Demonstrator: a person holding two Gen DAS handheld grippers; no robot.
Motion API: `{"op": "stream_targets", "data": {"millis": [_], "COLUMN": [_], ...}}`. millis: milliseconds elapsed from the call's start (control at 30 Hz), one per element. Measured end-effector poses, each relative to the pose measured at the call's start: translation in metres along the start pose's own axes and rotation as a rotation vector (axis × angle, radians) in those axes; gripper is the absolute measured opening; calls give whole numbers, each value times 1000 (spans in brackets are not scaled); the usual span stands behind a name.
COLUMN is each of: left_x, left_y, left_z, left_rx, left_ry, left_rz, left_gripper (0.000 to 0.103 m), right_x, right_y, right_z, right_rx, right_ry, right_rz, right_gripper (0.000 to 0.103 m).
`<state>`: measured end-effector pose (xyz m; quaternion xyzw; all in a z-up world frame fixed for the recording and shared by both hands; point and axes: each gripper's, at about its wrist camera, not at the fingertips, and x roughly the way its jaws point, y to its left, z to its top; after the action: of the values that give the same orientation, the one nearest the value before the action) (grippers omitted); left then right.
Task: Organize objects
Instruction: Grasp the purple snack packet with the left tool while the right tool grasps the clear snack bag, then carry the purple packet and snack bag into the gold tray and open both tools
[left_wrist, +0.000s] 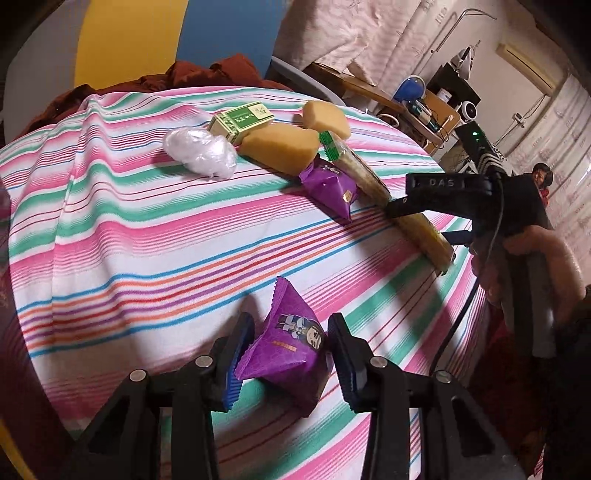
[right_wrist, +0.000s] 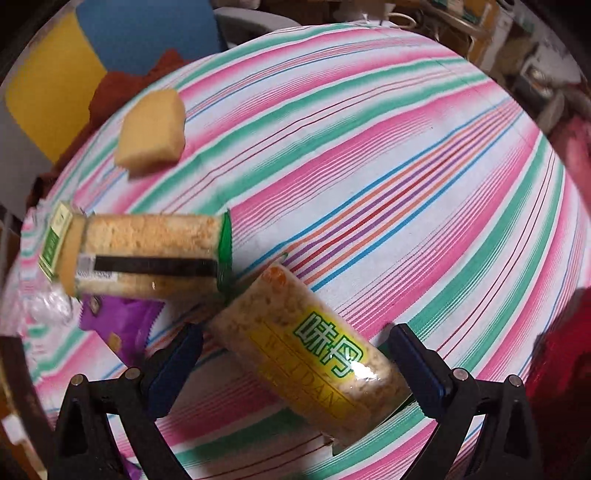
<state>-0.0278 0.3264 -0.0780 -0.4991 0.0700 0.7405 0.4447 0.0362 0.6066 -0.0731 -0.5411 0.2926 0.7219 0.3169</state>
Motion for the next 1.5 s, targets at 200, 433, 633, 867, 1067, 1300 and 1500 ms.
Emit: {"op": "stream_targets", "data": {"millis": [200, 433, 633, 867, 1067, 1300, 1500], "left_x": [-9, -21, -23, -32, -57, -107, -156], "left_y": [5, 1, 1, -9, -12, 2, 46], "left_z": [-8, -20, -26, -30, -37, -37, -43], "left_rx": [-4, 26, 33, 56, 57, 10, -98], "left_ry": [-11, -37, -38, -54, -104, -195, -285], "left_rz": [17, 41, 49, 46, 38, 43, 109], "left_gripper": [41, 38, 38, 38, 37, 37, 38], "right_x": [-8, -23, -25, -18, -35, -75, -94], "right_y": [11, 3, -5, -4, -14, -27, -3], "right_z": [-7, -8, -6, -6, -5, 5, 2], "right_rx": [-68, -17, 14, -13, 29, 68, 8], "right_ry": [-43, -98, -99, -65, -131, -301, -354], "right_rz": [-74, 6, 41, 4, 13, 165, 318], "right_gripper": [64, 47, 47, 48, 45, 45, 45]}}
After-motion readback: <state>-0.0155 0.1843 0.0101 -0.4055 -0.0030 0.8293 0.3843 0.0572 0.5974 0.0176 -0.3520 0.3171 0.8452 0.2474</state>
